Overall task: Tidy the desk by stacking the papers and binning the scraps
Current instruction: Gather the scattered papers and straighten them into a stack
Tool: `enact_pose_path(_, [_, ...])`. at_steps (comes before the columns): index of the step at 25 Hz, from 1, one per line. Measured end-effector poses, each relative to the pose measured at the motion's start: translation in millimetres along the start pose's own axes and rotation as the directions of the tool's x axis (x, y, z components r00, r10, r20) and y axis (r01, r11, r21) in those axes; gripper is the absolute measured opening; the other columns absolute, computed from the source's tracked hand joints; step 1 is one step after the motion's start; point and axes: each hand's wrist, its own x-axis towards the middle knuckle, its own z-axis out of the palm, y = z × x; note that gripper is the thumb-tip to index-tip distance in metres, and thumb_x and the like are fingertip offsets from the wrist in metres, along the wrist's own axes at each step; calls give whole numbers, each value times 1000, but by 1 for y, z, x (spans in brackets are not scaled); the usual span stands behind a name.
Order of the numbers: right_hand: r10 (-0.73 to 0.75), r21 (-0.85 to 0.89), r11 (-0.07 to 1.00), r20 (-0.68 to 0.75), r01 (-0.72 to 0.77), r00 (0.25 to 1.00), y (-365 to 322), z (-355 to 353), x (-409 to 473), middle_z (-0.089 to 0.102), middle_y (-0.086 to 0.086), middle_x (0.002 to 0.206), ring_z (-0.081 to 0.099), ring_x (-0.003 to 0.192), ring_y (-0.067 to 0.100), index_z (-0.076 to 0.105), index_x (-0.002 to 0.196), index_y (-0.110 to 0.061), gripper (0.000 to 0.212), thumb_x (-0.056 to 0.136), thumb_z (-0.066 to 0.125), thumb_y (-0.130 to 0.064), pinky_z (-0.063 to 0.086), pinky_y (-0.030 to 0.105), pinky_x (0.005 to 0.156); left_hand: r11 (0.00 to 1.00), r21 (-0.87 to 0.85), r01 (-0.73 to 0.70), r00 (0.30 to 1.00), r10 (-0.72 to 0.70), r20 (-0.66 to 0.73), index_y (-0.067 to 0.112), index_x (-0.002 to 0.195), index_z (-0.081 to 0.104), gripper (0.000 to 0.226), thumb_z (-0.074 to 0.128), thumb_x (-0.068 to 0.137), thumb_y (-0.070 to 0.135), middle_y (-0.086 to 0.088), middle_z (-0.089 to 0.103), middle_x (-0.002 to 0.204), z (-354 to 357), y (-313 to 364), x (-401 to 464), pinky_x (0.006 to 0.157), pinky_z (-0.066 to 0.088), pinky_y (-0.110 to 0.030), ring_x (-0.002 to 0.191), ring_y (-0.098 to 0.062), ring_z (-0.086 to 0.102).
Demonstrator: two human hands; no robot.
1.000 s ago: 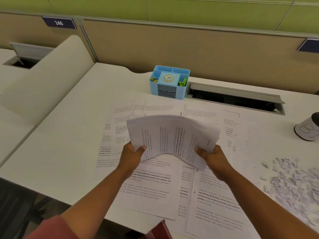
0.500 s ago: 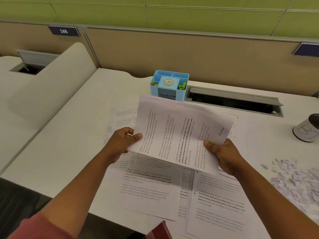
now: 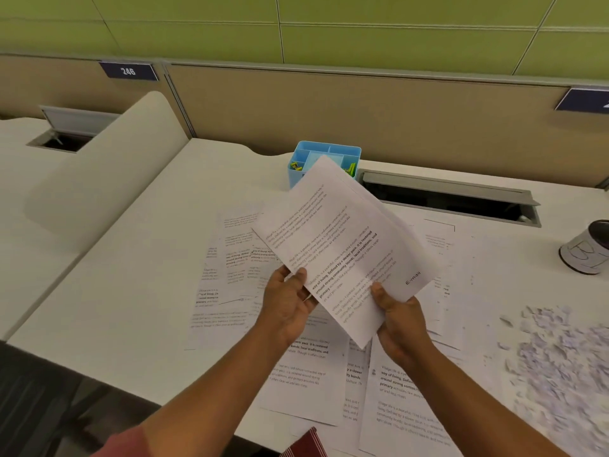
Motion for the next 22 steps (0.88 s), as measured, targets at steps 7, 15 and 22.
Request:
enact_pose_path(7, [8, -59, 998, 98, -3, 995, 12, 14, -15, 76, 4, 112, 73, 103, 26, 63, 118, -23, 33, 93, 64, -1, 59, 55, 85, 983, 143, -113, 991, 122, -60, 18, 123, 64, 30, 54, 101, -1, -7, 75, 114, 5, -1, -1, 78, 61, -45, 102, -25, 73])
enact_pose_path(15, [208, -422, 904, 304, -65, 930, -47, -8, 16, 72, 15, 120, 70, 106, 34, 69, 121, -11, 25, 99, 56, -9, 57, 51, 91, 802, 524, -286, 957, 265, 116, 24, 123, 63, 38, 54, 100, -4, 10, 74, 116, -41, 53, 7, 82, 57, -20, 108, -8, 70])
enact_pose_path(22, [265, -447, 887, 280, -118, 923, 1, 6, 23, 74, 12, 118, 71, 108, 32, 62, 130, -10, 37, 94, 67, -8, 56, 53, 96, 698, 694, -174, 983, 86, 159, 23, 125, 63, 33, 54, 102, 1, 11, 73, 116, -56, 53, 10, 82, 55, -17, 107, -5, 69])
